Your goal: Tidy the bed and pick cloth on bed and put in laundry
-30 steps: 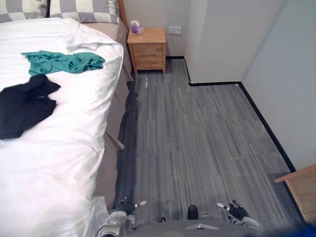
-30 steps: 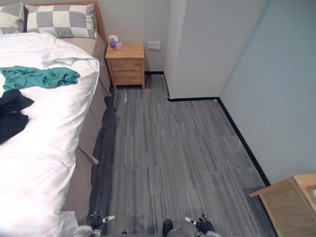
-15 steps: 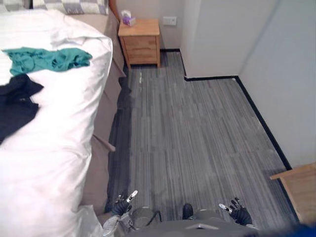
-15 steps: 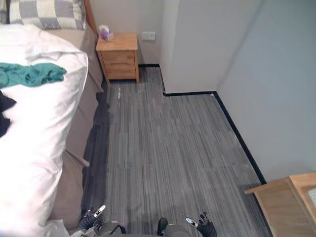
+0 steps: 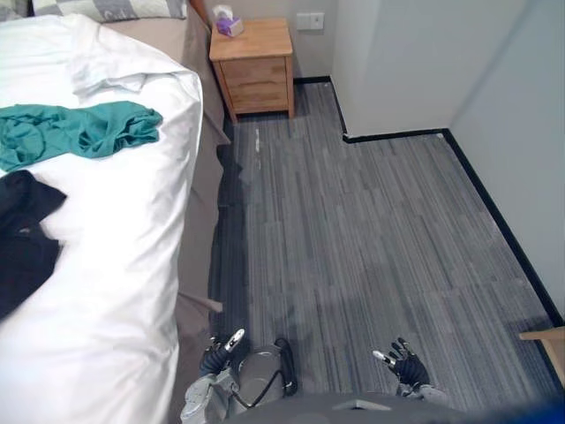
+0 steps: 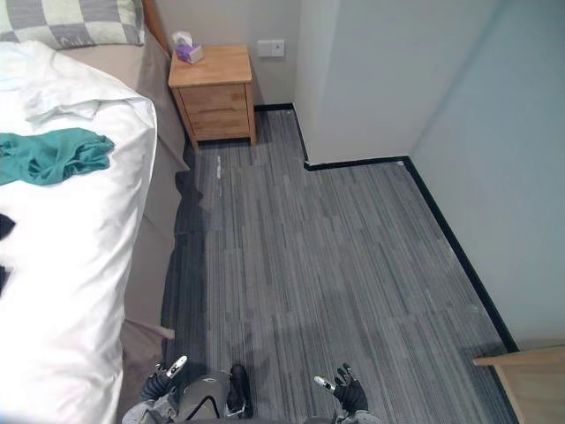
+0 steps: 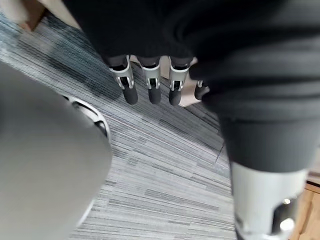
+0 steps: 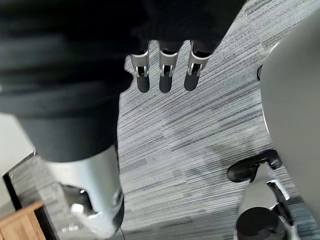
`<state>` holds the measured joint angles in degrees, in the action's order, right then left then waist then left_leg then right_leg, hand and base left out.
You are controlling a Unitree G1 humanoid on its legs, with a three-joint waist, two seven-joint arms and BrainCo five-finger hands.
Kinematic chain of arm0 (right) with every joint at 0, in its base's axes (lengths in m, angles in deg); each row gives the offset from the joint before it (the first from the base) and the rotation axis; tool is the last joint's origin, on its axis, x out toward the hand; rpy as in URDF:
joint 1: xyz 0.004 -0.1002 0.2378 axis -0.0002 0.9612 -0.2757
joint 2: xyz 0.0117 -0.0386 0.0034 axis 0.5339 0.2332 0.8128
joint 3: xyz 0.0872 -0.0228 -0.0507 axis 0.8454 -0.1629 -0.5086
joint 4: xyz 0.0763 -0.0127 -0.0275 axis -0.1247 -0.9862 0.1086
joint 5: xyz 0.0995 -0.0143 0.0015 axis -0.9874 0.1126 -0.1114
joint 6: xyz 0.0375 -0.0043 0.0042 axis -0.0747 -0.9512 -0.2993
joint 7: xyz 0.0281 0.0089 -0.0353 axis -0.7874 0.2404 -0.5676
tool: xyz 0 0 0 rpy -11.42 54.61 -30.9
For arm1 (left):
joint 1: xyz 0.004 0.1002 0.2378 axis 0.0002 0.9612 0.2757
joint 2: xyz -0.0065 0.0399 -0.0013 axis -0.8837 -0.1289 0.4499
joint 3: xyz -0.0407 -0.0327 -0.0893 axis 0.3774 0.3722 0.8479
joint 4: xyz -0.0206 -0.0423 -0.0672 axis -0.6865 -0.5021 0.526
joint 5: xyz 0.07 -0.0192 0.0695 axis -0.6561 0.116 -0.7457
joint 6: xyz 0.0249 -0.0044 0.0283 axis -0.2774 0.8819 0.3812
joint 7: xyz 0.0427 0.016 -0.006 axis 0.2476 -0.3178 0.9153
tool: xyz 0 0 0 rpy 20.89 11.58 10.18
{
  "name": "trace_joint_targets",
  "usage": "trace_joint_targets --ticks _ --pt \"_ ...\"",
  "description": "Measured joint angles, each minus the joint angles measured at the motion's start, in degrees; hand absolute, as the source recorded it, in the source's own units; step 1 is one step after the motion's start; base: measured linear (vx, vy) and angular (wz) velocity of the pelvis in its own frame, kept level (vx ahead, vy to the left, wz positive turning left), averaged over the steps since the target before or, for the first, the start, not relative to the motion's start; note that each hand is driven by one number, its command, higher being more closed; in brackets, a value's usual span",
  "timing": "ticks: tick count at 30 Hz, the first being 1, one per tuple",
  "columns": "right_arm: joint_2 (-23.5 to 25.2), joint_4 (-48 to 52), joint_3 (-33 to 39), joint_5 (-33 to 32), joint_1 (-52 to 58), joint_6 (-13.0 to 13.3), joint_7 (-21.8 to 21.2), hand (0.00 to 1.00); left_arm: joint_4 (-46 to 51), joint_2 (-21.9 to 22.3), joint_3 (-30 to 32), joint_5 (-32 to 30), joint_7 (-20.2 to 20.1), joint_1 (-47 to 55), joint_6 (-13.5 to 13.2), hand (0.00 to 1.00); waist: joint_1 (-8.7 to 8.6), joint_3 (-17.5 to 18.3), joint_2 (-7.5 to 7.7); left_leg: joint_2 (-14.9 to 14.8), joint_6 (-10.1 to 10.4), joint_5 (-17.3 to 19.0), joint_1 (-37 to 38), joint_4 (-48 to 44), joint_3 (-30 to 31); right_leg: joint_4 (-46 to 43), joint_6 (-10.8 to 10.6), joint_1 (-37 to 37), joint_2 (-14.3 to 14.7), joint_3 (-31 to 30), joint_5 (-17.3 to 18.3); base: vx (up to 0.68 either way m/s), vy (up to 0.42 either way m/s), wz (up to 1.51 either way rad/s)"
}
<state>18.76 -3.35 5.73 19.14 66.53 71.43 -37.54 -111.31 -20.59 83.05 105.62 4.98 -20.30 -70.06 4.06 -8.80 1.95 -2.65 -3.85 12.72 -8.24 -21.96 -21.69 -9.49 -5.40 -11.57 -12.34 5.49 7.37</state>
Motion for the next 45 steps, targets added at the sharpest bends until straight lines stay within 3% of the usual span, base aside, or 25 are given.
trace_joint_targets --ticks 4,5,7,9,11,12,13,14,15,17,21,24,26,27,29,32,33,35,36,37,38,39,41,42,45 --pt "-0.51 -1.4 2.66 0.43 -0.65 -0.23 -0.04 0.0 -1.93 -2.73 -4.41 -3.69 0.14 -0.42 -0.64 0.0 -1.43 0.52 1.07 3.61 -0.49 3.28 10.34 9.25 3.24 -39.19 -5.16 15.58 -3.53 -2.24 -3.69 0.36 0.089 0.32" --pt "-1.03 -1.38 2.5 0.39 -0.96 -0.23 -0.08 0.0 -3.19 -3.22 -4.46 -4.28 0.3 -0.65 -0.82 0.0 -1.81 0.44 1.3 3.67 -0.27 4.06 13.73 10.08 4.03 -47.67 -2.99 19.47 -3.74 -2.02 -1.4 0.33 -0.01 0.4" --pt "-2.2 -1.38 1.73 0.08 -1.35 -0.23 -0.08 0.0 -3.69 -3.28 -5.86 -4.61 1.51 -0.98 -0.73 0.0 -2.26 0.26 0.99 3.11 -0.1 4.22 18.42 11.76 5.61 -52.21 0.39 24.55 -2.71 0.22 3.22 0.33 -0.046 0.29" --pt "-2.46 -0.95 1.38 -1.91 -1.86 0.04 0.05 0.0 -3.69 -3.02 -7.16 -4.53 1.83 -2.03 -0.7 0.0 -3.64 -0.06 0.08 0.64 -0.06 4.21 20.39 11.78 7.67 -47.42 2.8 28.6 0.31 2.92 6.31 0.38 -0.165 0.75" --pt "-2.48 -0.03 1.12 -3.79 -1.89 0.7 0.4 0.0 -3.56 -2.45 -7.59 -4.52 1.95 -3.12 -0.69 0.0 -4.36 -0.6 -0.45 -1.6 0.55 4.53 21.55 12.04 10.09 -38.5 2.51 31.79 2.17 5.15 6.89 0.36 -0.243 1.0" --pt "-2.37 0.65 0.54 -5.44 -1.32 1.4 0.77 0.0 -3.45 -1.79 -7.62 -4.62 1.95 -3.78 -0.69 0.0 -4.88 -0.69 -0.42 -3.05 2.74 5.76 22.23 12.2 11.63 -28.15 1.93 33.28 2.5 6.27 5.32 0.53 -0.384 1.05" --pt "-1.94 1.1 -0.29 -6.48 -0.45 1.8 0.91 0.0 -2.54 -1.67 -7.6 -4.84 1.91 -3.82 -0.75 0.0 -4.76 -1.04 0.82 -3.02 5.52 7.34 23.54 12.31 12.65 -15.35 2.21 32.22 2.51 6.1 -0.79 0.56 -0.409 1.03" --pt "-1.6 1.28 -0.14 -7.41 -0.22 1.85 0.87 0.0 -2.63 -1.94 -7.55 -4.87 1.94 -3.97 -0.74 0.0 -4.75 -1.22 1.04 -3.23 7.16 8.3 24.16 12.03 13.17 -14.77 4.99 31.4 2.64 6.08 -4.82 0.48 -0.297 0.4" --pt "-2.89 1.84 -0.03 -8.23 -1.19 3.04 0.98 0.0 -3.0 0.1 -7.59 -5.85 1.97 -4.22 -0.65 0.0 -3.51 -1.93 -2.95 -5.82 8.08 8.56 23.74 11.34 14.15 -14.43 6.22 29.66 5.47 7.72 -3.9 0.39 -0.238 0.07" --pt "-2.17 1.64 -0.23 -7.96 -2.15 3.22 0.91 0.0 -2.88 1.2 -7.51 -6.66 2.25 -4.37 -1.4 0.0 -3.71 -3.1 -3.69 -4.89 7.76 5.13 23.4 12.82 14.12 -17.09 7.28 29.02 5.8 7.63 -1.0 0.29 -0.191 -0.05" --pt "-1.69 2.38 -2.65 -7.61 -2.03 3.41 1.23 0.0 -2.95 1.73 -5.84 -8.17 2.33 -4.33 -1.3 0.0 -4.43 -3.16 -2.68 -5.7 7.82 4.08 25.44 6.15 15.42 -22.92 7.09 26.28 5.32 7.66 6.52 0.29 -0.195 0.05" --pt "-1.96 3.52 -2.27 -7.42 -1.02 2.41 1.75 0.0 -2.18 2.99 -2.41 -9.18 2.73 -3.37 -1.75 0.0 -4.76 -1.7 -4.32 -7.72 9.34 2.78 17.64 -11.96 19.97 -22.97 6.77 23.99 7.09 8.67 10.24 0.21 -0.133 0.05" --pt "-2.1 3.95 -0.8 -5.82 -0.7 1.47 1.89 0.0 -0.7 4.04 2.45 -8.54 2.64 -1.37 -2.5 0.0 -4.32 -2.04 -5.38 -11.01 11.64 -12.41 7.41 -33.77 22.65 -19.14 8.03 18.05 10.21 9.21 12.05 0.28 -0.101 -0.03" --pt "-2.15 4.01 -0.82 -5.41 -0.54 1.55 1.85 0.0 -0.72 3.91 2.85 -8.44 2.61 -0.86 -2.69 0.0 -4.34 -2.09 -5.65 -11.84 11.48 -12.19 5.47 -37.51 22.61 -17.82 8.24 16.34 10.72 9.4 12.15 0.35 -0.077 0.09" --pt "-1.99 3.45 -0.82 -3.84 0.15 1.52 1.6 0.0 1.2 3.9 3.4 -8.17 2.22 0.42 -4.4 0.0 -2.96 -2.17 -5.19 -11.72 9.63 -3.88 -2.76 -45.12 20.47 -11.83 8.98 8.27 11.06 9.57 12.37 0.4 -0.068 0.06" --pt "-1.79 2.96 -1.44 -3.09 -0.1 1.34 1.0 0.0 2.76 3.89 2.86 -8.05 2.18 0.68 -5.72 0.0 -1.65 -2.25 -4.18 -9.15 8.81 1.3 -7.52 -36.55 16.37 -7.21 7.48 3.25 9.46 9.32 11.68 0.41 0.03 -0.15" --pt "-1.34 2.87 -1.24 -3.05 -0.14 1.06 0.55 0.0 3.52 4.28 2.63 -8.02 2.19 0.61 -6.12 0.0 -1.25 -2.69 -3.42 -7.05 8.25 2.6 -8.45 -26.21 12.19 -5.24 7.04 0.99 7.91 8.82 11.69 0.48 0.127 -0.25" --pt "-0.67 2.95 -0.84 -2.93 -0.14 1.03 -0.06 0.0 3.7 4.27 2.55 -8.0 2.22 0.65 -6.32 0.0 -1.21 -2.49 -2.68 -4.24 7.67 0.1 -8.08 -9.63 7.94 -3.85 5.24 -0.97 5.97 7.94 12.46 0.57 0.185 -0.39" --pt "0.03 2.04 -0.66 -2.91 -0.11 0.89 -0.25 0.0 3.63 3.81 2.68 -7.32 2.31 0.42 -6.28 0.0 -0.67 -2.6 -1.51 -2.22 3.45 -5.01 -6.37 -2.28 5.66 -2.69 3.39 -2.31 4.6 6.46 13.16 0.45 0.163 -0.36" --pt "0.5 1.99 -0.99 -2.92 -0.09 0.92 -0.27 0.0 3.69 2.89 2.48 -6.87 2.32 0.15 -6.2 0.0 -0.58 -1.97 -0.27 -0.89 3.36 -5.34 -4.87 0.08 4.38 -1.58 2.99 -2.57 3.42 6.28 11.97 0.54 0.17 -0.3" --pt "1.06 2.55 -1.56 -2.64 -0.01 1.05 -0.41 0.0 3.8 2.86 2.27 -6.65 2.34 -0.1 -6.23 0.0 -0.96 -1.66 0.18 -0.69 2.52 -4.99 -4.81 0.34 4.18 0.03 2.82 -2.69 3.39 6.3 9.26 0.51 0.157 -0.13" --pt "1.73 2.93 -2.44 -1.5 -0.18 1.59 -0.46 0.0 3.72 2.3 1.99 -6.24 2.36 -0.5 -6.08 0.0 -0.91 -1.66 0.31 -2.71 1.55 -3.52 -6.48 -4.44 2.3 3.82 2.76 -4.26 3.94 5.59 3.12 0.48 0.176 -0.15" --pt "2.28 2.26 -2.28 -0.78 -0.7 1.61 -0.13 0.0 3.34 1.58 1.81 -5.61 2.54 -0.2 -5.82 0.0 0.09 -1.54 0.98 -3.8 1.55 -2.76 -8.17 -5.81 -1.62 4.44 0.84 -6.06 3.22 3.53 -0.28 0.42 0.247 -0.17" --pt "1.72 2.0 -2.01 -0.66 0.4 1.52 0.18 0.0 2.71 1.6 0.49 -5.59 2.95 0.27 -5.73 0.0 -0.07 -0.66 -0.24 -3.43 -1.12 -2.48 -6.53 -0.99 -1.62 3.64 0.52 -6.4 4.08 3.37 -0.34 0.4 0.266 0.15" --pt "1.48 -0.04 -1.27 0.42 0.03 0.29 1.11 0.0 0.32 -0.78 -3.48 -5.45 3.98 -0.06 -5.51 0.0 -0.61 1.17 1.49 1.73 -1.2 -1.21 -3.16 2.42 -0.78 -6.03 -0.62 -4.02 0.37 2.98 -0.65 0.37 0.156 0.5"
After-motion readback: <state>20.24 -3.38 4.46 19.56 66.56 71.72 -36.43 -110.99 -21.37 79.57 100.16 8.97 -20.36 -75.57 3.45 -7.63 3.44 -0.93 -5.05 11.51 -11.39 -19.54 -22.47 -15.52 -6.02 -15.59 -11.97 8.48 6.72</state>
